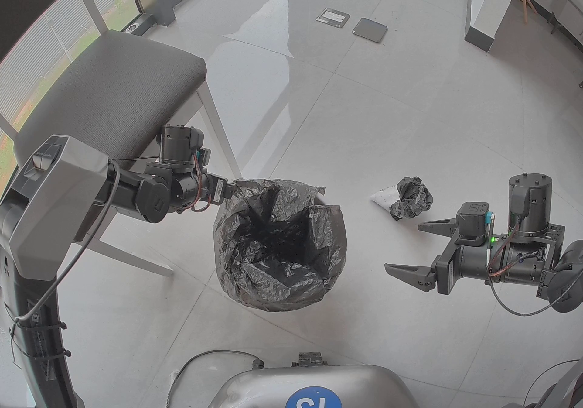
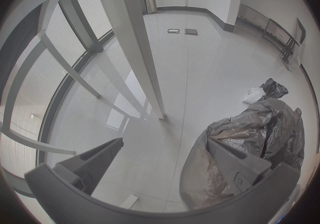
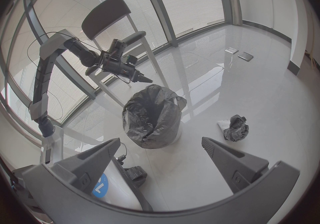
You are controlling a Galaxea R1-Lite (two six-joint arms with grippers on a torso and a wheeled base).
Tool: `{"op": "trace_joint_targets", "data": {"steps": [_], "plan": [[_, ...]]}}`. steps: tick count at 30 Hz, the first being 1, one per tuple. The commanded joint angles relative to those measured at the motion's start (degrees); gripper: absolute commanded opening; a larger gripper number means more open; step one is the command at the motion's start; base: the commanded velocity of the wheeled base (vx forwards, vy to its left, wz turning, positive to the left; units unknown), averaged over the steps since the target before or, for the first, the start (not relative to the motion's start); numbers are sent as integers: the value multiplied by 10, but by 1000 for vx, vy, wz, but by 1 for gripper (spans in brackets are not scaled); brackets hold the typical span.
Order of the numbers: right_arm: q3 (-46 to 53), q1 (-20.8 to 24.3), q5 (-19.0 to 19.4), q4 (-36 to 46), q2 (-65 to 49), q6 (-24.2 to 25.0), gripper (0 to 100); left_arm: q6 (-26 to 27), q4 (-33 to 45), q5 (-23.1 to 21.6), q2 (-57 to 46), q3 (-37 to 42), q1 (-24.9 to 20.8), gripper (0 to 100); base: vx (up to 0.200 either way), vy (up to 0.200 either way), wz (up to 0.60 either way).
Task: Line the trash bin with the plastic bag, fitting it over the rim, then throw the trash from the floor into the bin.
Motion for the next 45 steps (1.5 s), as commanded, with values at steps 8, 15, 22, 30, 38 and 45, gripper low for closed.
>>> {"op": "trace_joint_targets", "data": {"steps": [8, 15, 22, 30, 38, 45], "plan": [[4, -1, 0, 0, -1, 1, 100, -29, 1, 0, -31, 3, -39, 100, 0, 0, 0], [14, -27, -1, 0, 1, 0, 100, -43, 0, 1, -62, 46, -57, 100, 0, 0, 0], [24, -58, 0, -2, 2, 0, 100, -64, 0, 1, -72, 54, -77, 100, 0, 0, 0], [5, -107, 0, -14, 36, -18, 100, -41, -1, 2, -98, 51, -86, 100, 0, 0, 0], [-120, -166, 2, -26, 169, -64, 100, -40, -5, 4, -114, 24, -113, 100, 0, 0, 0], [-223, -209, 2, -19, 265, -109, 100, -46, -5, 5, -152, 60, -129, 100, 0, 0, 0]]}}
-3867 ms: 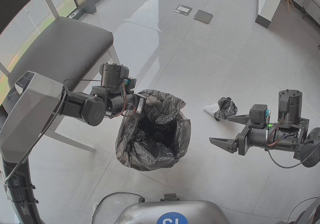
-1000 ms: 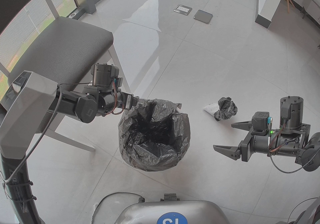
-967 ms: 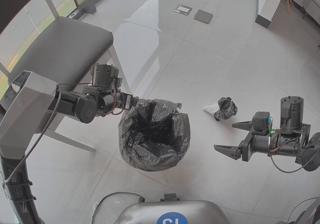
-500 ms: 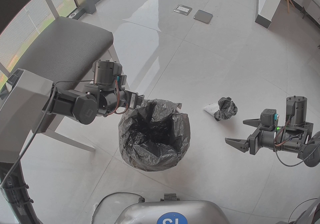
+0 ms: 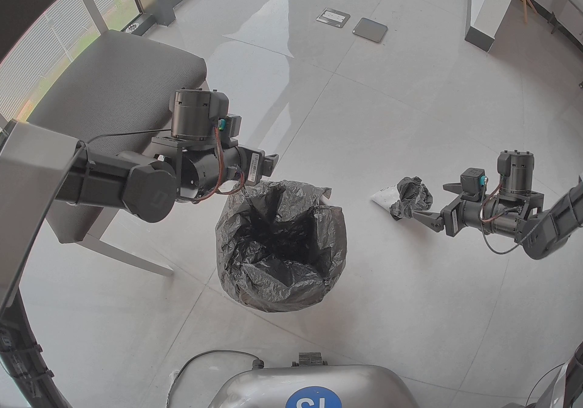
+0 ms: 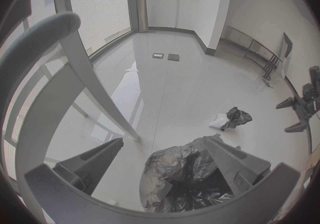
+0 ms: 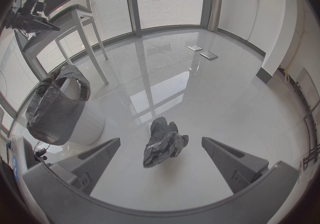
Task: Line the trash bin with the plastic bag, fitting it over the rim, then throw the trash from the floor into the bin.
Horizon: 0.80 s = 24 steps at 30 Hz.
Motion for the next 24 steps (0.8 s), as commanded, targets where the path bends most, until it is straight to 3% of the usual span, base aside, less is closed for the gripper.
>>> {"op": "trace_joint_targets", "data": {"steps": [1, 9, 24], "plan": [[-82, -48, 1, 5, 111, -34, 100, -1, -1, 1, -39, 21, -15, 100, 0, 0, 0], [-164, -76, 2, 16, 174, -59, 100, 3, -2, 1, -62, 31, -22, 100, 0, 0, 0], [-282, -64, 13, 24, 243, -64, 100, 2, -2, 7, -77, 51, -23, 100, 0, 0, 0]]}}
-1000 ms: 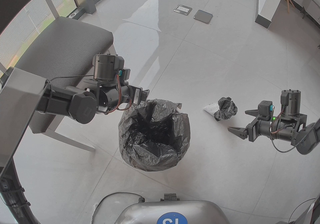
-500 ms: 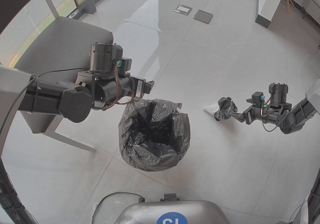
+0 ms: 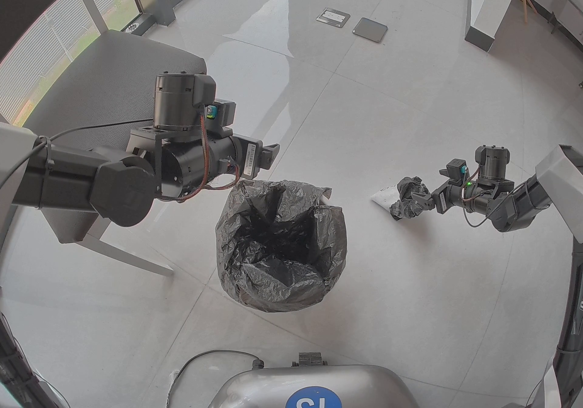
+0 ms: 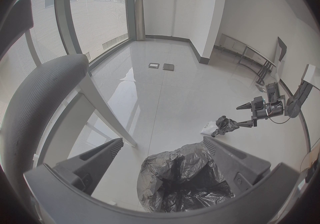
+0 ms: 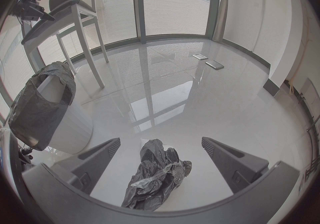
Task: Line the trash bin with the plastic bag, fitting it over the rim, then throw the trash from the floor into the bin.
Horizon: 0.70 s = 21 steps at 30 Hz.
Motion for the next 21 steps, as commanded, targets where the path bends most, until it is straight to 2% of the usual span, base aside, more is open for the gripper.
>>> {"op": "trace_joint_targets", "data": {"steps": [1, 10, 21], "plan": [[-35, 6, 6, -1, 33, -1, 100, -1, -1, 1, -8, 5, 0, 100, 0, 0, 0], [-105, 9, 15, 1, 74, -8, 100, 0, -1, 4, -10, 5, 1, 100, 0, 0, 0], [-138, 10, 17, 1, 105, -18, 100, 5, -1, 6, -10, 2, -4, 100, 0, 0, 0]]}}
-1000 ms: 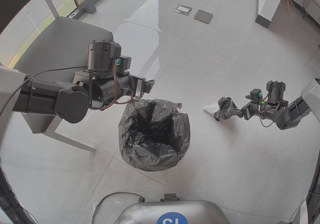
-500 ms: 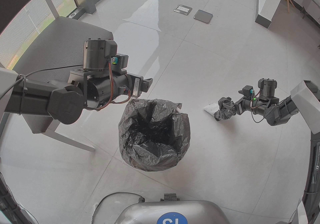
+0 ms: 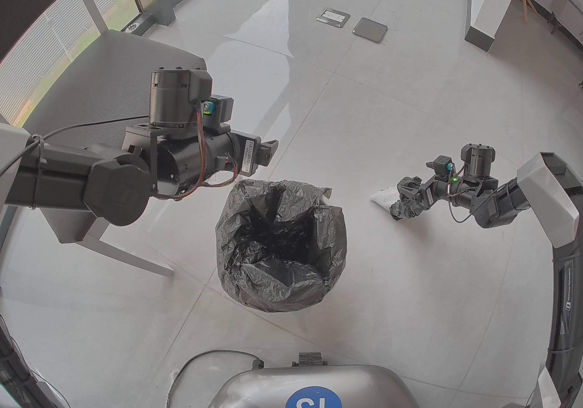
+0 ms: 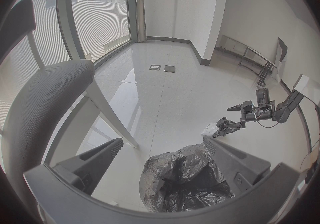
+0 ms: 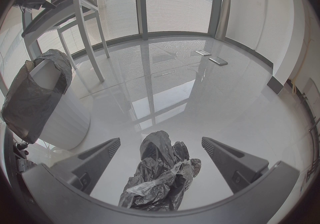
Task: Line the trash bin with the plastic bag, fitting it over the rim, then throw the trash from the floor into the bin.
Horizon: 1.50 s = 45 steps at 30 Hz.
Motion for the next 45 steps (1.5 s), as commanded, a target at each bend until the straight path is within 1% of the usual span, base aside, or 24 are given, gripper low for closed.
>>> {"op": "trace_joint_targets", "data": {"steps": [1, 13, 23, 24, 38, 45], "plan": [[-14, 1, 0, 0, 21, -1, 100, 2, 0, 2, 0, -1, -3, 100, 0, 0, 0], [-37, 2, 0, -3, 53, -2, 100, 3, 1, 15, -4, 0, -3, 100, 0, 0, 0], [-56, -2, 4, -3, 87, -3, 100, 4, 0, 24, -5, 0, -14, 100, 0, 0, 0], [-56, -2, 7, -3, 88, -3, 0, 4, 0, 24, -6, 0, -14, 100, 0, 0, 0], [-56, -4, 7, -3, 88, -4, 0, 2, 0, 25, -6, 1, -14, 100, 0, 0, 0], [-3, -4, 7, -4, 24, -10, 0, -3, 1, 30, -12, 29, -17, 100, 0, 0, 0]]}}
